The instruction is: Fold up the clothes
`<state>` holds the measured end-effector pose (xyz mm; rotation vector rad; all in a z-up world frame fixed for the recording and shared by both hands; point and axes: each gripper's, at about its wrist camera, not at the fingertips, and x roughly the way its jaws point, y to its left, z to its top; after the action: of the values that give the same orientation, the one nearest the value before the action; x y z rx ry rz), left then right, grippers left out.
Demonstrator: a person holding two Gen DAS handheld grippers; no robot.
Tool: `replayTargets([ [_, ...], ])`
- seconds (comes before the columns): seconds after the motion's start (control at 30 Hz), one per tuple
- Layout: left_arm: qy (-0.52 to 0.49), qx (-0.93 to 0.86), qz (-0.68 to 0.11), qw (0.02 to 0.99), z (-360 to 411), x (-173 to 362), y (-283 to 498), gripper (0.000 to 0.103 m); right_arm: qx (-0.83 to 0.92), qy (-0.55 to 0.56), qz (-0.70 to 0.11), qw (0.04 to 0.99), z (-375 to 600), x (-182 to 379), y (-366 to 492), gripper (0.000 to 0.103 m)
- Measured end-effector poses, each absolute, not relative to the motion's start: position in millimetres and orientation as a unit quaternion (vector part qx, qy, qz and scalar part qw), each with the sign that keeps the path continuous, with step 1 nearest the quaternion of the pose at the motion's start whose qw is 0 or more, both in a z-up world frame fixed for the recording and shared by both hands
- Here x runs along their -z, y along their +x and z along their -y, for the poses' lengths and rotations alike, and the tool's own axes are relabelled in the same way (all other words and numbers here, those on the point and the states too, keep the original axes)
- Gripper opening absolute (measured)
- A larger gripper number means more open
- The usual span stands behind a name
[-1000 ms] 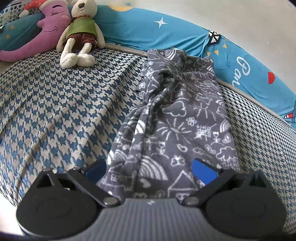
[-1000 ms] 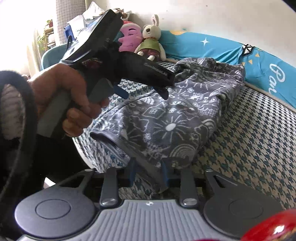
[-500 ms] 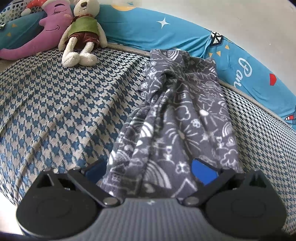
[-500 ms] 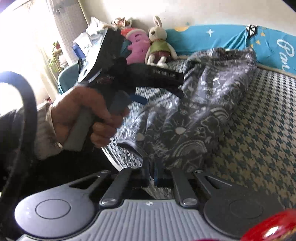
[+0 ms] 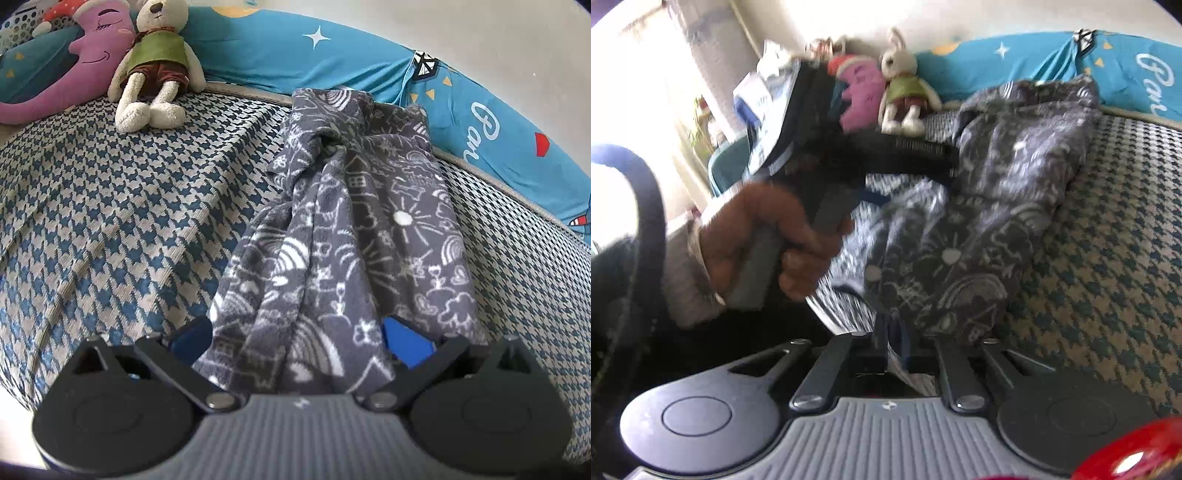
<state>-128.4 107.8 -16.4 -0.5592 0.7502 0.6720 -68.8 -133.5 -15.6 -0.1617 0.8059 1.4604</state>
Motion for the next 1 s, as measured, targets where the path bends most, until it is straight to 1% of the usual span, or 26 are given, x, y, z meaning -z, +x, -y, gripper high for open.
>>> replayTargets([
  [0.17, -0.268, -0.331, -0.353, 0.833, -112, 18, -134, 0.103, -0.637, -0.056, -0.346, 0.687, 139, 11, -65, 0.014],
  [0.37, -0.267, -0.338, -0.354, 0.83, -115, 22, -142, 0.103, -0.609, -0.046, -0.356, 0.707, 139, 13, -58, 0.014],
  [0.57, -0.278, -0.363, -0.333, 0.824, -123, 22, -162, 0.103, -0.583, -0.032, -0.383, 0.716, 137, 24, -47, 0.014],
  [0.73, -0.28, -0.364, -0.335, 0.822, -124, 23, -172, 0.103, -0.557, -0.043, -0.41, 0.721, 131, 34, -43, 0.016],
  [1.0, -0.269, -0.352, -0.346, 0.827, -115, 28, -179, 0.103, -0.544, -0.021, -0.419, 0.726, 130, 36, -41, 0.017],
])
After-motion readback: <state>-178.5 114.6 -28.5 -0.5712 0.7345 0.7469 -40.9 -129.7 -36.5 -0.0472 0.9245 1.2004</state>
